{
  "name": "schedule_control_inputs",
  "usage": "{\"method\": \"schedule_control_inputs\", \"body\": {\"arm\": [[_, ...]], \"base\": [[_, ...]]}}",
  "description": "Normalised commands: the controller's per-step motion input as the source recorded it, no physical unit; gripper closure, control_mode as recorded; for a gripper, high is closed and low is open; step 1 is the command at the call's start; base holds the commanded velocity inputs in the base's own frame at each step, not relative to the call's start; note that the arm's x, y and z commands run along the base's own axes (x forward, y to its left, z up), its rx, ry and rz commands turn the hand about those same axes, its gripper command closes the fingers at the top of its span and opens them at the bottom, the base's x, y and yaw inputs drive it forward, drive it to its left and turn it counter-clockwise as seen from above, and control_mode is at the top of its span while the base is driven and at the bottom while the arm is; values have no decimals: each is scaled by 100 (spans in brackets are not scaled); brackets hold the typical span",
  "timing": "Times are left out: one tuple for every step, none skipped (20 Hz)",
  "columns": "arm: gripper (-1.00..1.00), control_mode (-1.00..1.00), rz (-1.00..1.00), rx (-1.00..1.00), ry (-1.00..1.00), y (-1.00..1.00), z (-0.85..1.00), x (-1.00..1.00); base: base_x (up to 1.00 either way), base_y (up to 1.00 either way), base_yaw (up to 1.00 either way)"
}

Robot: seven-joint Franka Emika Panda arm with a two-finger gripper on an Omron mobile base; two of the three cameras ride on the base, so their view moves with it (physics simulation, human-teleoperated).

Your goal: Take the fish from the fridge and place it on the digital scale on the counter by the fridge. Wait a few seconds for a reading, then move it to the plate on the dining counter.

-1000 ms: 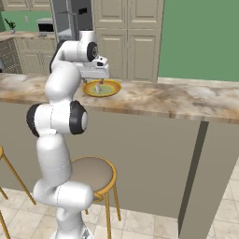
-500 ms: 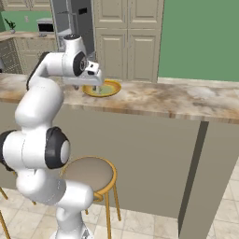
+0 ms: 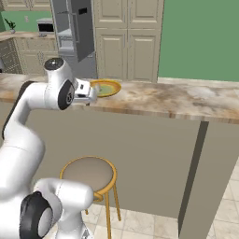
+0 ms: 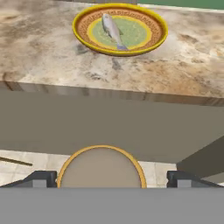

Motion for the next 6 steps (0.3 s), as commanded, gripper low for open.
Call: {"method": "schedule_control_inputs", "body": {"arm": [[-100, -100, 1, 0, -14, -11, -16, -100], [-100, -100, 1, 0, -13, -12, -17, -100], [-100, -100, 0, 0, -12, -14, -18, -100], [-100, -100, 0, 0, -9, -22, -17, -100], [-100, -100, 0, 0, -9, -34, -14, -100], [-100, -100, 0, 1, -9, -40, -10, -100]], "base": [[0, 0, 0], [0, 0, 0], [0, 0, 0], [0, 0, 0], [0, 0, 0], [0, 0, 0]]}}
